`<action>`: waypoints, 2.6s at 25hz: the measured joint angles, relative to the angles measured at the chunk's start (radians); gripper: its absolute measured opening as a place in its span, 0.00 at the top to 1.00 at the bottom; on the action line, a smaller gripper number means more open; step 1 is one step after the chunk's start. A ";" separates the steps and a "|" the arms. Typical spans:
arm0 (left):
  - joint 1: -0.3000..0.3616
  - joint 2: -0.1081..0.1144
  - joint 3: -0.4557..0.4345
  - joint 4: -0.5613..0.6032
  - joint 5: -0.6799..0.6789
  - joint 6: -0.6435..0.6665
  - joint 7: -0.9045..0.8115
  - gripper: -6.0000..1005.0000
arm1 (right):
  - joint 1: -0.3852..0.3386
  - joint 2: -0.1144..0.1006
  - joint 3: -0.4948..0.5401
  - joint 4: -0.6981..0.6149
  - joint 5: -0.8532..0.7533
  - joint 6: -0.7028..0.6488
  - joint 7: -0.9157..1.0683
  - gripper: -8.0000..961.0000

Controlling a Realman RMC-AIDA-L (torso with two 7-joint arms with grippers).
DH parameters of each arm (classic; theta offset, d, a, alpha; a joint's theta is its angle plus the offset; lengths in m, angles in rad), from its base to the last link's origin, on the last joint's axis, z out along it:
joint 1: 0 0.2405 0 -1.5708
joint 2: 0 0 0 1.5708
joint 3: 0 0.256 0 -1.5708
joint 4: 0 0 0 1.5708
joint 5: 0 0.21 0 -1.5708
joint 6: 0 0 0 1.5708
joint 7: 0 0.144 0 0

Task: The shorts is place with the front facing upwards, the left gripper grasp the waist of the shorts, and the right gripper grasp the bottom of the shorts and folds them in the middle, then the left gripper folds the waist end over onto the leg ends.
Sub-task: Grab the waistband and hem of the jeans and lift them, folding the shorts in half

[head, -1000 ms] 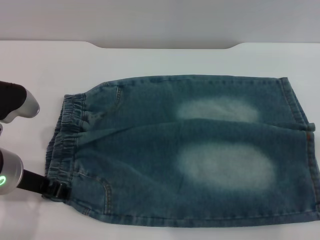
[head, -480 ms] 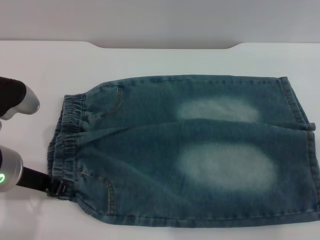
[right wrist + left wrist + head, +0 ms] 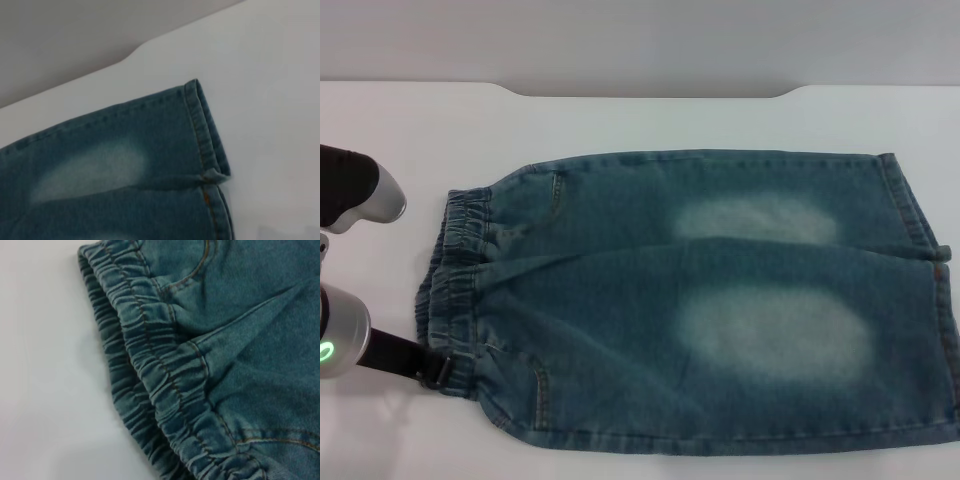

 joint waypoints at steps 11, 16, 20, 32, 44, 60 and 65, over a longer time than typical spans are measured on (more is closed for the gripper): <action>-0.004 0.001 0.000 -0.016 0.000 -0.015 0.000 0.90 | -0.026 0.000 -0.034 -0.012 0.002 0.028 0.021 0.41; -0.013 0.002 0.000 -0.006 0.000 -0.015 0.000 0.92 | -0.041 0.001 -0.050 -0.076 0.002 0.017 0.020 0.41; -0.019 0.002 0.000 -0.003 0.000 -0.015 0.000 0.93 | -0.041 0.001 -0.064 -0.136 0.002 0.012 0.015 0.41; -0.039 0.000 0.000 0.009 0.000 -0.017 0.000 0.94 | -0.040 -0.001 -0.130 -0.195 0.009 -0.009 0.015 0.41; -0.041 0.000 0.001 0.009 0.000 -0.018 0.001 0.94 | -0.035 -0.001 -0.146 -0.216 0.008 -0.017 0.016 0.41; -0.042 0.000 0.012 0.011 -0.005 -0.018 0.002 0.94 | -0.017 -0.005 -0.146 -0.263 0.008 -0.022 0.009 0.41; -0.042 0.000 0.012 0.012 -0.006 -0.018 0.003 0.94 | -0.007 -0.005 -0.146 -0.288 0.001 -0.022 0.001 0.41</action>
